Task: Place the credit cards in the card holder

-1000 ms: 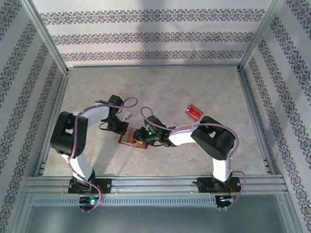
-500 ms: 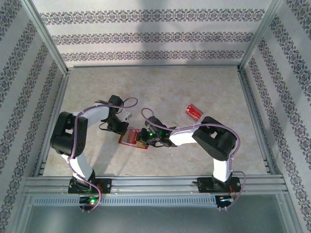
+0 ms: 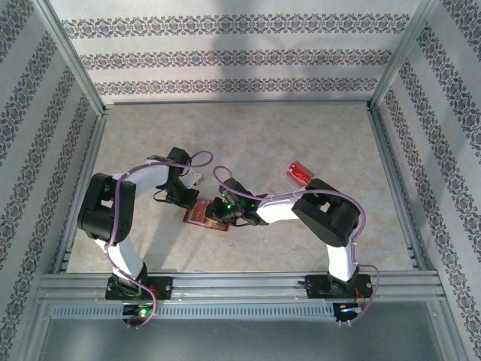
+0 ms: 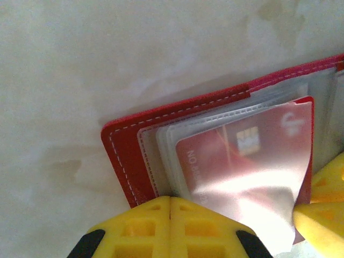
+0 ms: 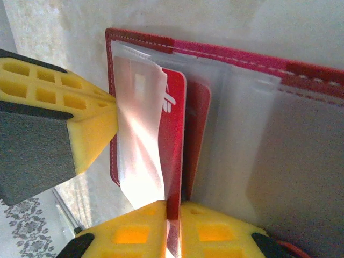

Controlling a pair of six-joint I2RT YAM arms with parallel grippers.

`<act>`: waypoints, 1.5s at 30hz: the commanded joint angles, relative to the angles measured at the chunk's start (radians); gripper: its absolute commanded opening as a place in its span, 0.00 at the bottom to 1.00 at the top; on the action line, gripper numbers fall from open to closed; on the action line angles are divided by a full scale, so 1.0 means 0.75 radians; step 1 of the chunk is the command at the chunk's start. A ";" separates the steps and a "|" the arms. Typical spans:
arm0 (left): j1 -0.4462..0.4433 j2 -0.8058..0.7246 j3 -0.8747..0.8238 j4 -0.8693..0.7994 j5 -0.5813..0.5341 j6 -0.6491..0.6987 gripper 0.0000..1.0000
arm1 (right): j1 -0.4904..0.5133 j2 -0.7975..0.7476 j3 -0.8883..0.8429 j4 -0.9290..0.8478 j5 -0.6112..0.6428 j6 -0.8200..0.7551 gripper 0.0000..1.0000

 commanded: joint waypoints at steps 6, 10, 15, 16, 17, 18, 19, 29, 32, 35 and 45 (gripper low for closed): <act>-0.028 -0.015 -0.012 -0.018 0.007 -0.003 0.03 | 0.027 -0.033 -0.005 -0.069 0.008 -0.047 0.18; -0.028 -0.023 0.019 -0.045 -0.029 0.000 0.03 | 0.028 -0.053 -0.018 -0.072 0.016 -0.049 0.19; -0.024 -0.059 0.028 -0.058 -0.052 0.001 0.03 | 0.031 -0.027 0.005 -0.073 -0.008 -0.062 0.18; -0.022 -0.063 0.026 -0.058 -0.066 0.001 0.03 | 0.030 -0.027 0.005 -0.071 -0.004 -0.060 0.17; -0.018 -0.064 0.019 -0.055 -0.077 0.001 0.03 | 0.029 -0.029 0.007 -0.072 -0.002 -0.061 0.16; -0.011 -0.064 0.013 -0.049 -0.083 -0.001 0.03 | 0.028 -0.025 0.009 -0.075 -0.002 -0.066 0.15; -0.006 -0.060 0.003 -0.040 -0.087 0.001 0.03 | 0.031 -0.017 0.020 -0.077 -0.010 -0.071 0.14; 0.001 -0.014 -0.051 0.005 -0.109 0.022 0.00 | 0.022 0.009 0.015 -0.040 -0.032 -0.051 0.10; 0.001 -0.016 -0.053 0.001 -0.091 0.009 0.00 | 0.020 0.006 0.021 -0.033 -0.027 -0.045 0.08; 0.001 -0.023 -0.073 0.018 -0.087 0.012 0.00 | 0.028 0.023 0.048 -0.030 -0.041 -0.049 0.06; -0.001 -0.029 -0.072 0.020 -0.072 0.008 0.00 | 0.029 0.067 0.083 -0.017 -0.066 -0.025 0.06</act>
